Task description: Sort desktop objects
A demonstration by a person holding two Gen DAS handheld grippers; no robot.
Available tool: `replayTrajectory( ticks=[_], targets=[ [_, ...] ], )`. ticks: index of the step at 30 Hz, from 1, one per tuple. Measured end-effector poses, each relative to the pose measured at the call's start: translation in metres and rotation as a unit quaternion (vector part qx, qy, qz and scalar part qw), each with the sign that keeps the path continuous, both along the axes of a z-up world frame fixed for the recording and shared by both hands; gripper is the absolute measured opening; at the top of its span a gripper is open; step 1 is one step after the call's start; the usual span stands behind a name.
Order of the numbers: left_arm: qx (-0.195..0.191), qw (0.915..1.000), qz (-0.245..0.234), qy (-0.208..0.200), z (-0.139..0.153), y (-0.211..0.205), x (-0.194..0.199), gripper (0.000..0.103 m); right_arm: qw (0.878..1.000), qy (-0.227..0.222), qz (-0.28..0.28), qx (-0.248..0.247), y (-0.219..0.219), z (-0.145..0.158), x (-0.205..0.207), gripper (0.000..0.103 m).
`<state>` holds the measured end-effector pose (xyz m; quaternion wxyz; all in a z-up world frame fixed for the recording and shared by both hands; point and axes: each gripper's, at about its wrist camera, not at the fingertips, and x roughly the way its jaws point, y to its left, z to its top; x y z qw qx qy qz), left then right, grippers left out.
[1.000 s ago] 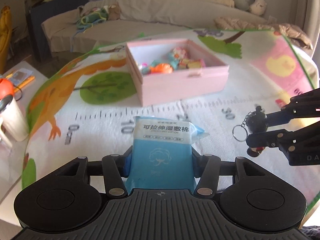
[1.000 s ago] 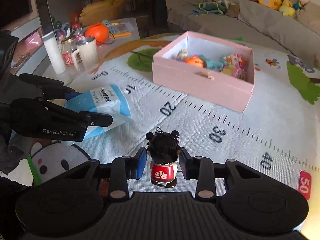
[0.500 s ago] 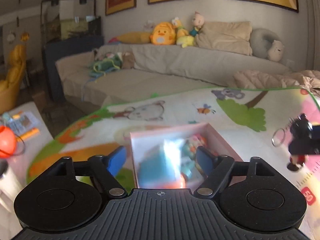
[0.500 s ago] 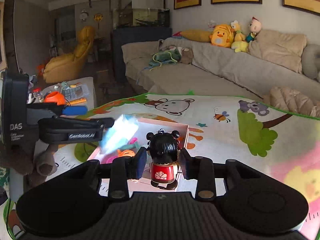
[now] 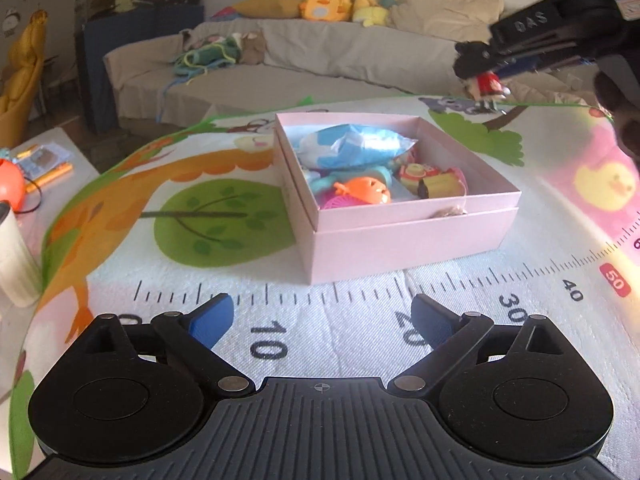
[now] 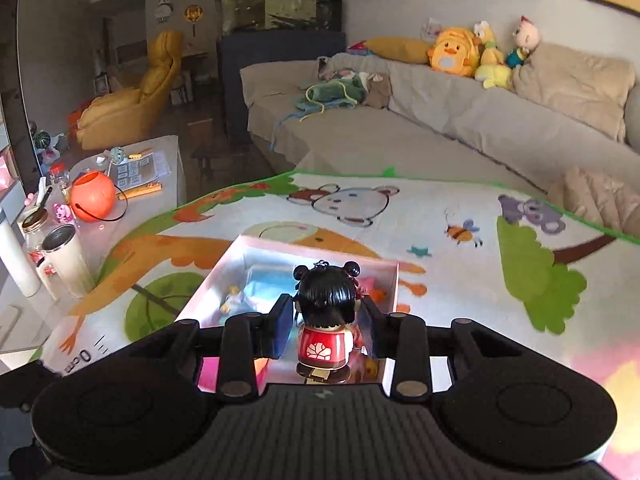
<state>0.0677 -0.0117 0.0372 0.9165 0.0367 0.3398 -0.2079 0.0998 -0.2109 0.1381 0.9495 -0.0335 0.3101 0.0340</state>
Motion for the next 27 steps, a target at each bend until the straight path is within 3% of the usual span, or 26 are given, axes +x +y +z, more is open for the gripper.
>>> replayTrajectory(
  ticks=[2, 3, 4, 8, 12, 16, 21, 24, 27],
  targets=[
    [-0.001, 1.0, 0.002, 0.003, -0.003, 0.004, -0.003, 0.1, 1.0, 0.002, -0.009, -0.014, 0.006, -0.002, 0.022, 0.035],
    [-0.002, 1.0, 0.004, 0.008, -0.005, 0.007, -0.005, 0.1, 1.0, 0.02, -0.009, -0.008, 0.007, -0.005, 0.036, 0.041],
    [-0.003, 0.9999, 0.007, 0.013, -0.007, 0.01, -0.005, 0.1, 0.999, 0.04, -0.016, 0.007, 0.005, -0.009, 0.049, 0.046],
    [0.0, 0.9995, 0.018, 0.025, -0.013, 0.021, -0.01, 0.102, 0.995, 0.072, -0.044, 0.055, -0.003, -0.023, 0.057, 0.049],
    [0.003, 0.9988, 0.037, 0.03, -0.015, 0.026, -0.014, 0.103, 0.995, 0.069, -0.05, 0.05, -0.005, -0.031, 0.024, 0.062],
    [0.003, 0.9979, 0.061, 0.022, -0.014, 0.025, -0.023, 0.103, 0.997, 0.061, -0.04, 0.029, 0.003, -0.047, -0.036, 0.069],
    [0.009, 0.995, 0.1, 0.0, -0.017, 0.015, -0.038, 0.103, 0.998, 0.061, -0.025, 0.024, 0.02, -0.083, -0.107, 0.087],
    [0.016, 0.9903, 0.138, 0.001, -0.024, 0.01, -0.039, 0.103, 0.997, 0.074, -0.023, 0.017, 0.03, -0.113, -0.126, 0.094],
    [0.039, 0.9886, 0.145, 0.01, -0.03, 0.004, -0.038, 0.103, 0.997, 0.072, -0.03, 0.02, 0.033, -0.132, -0.131, 0.103]
  ],
)
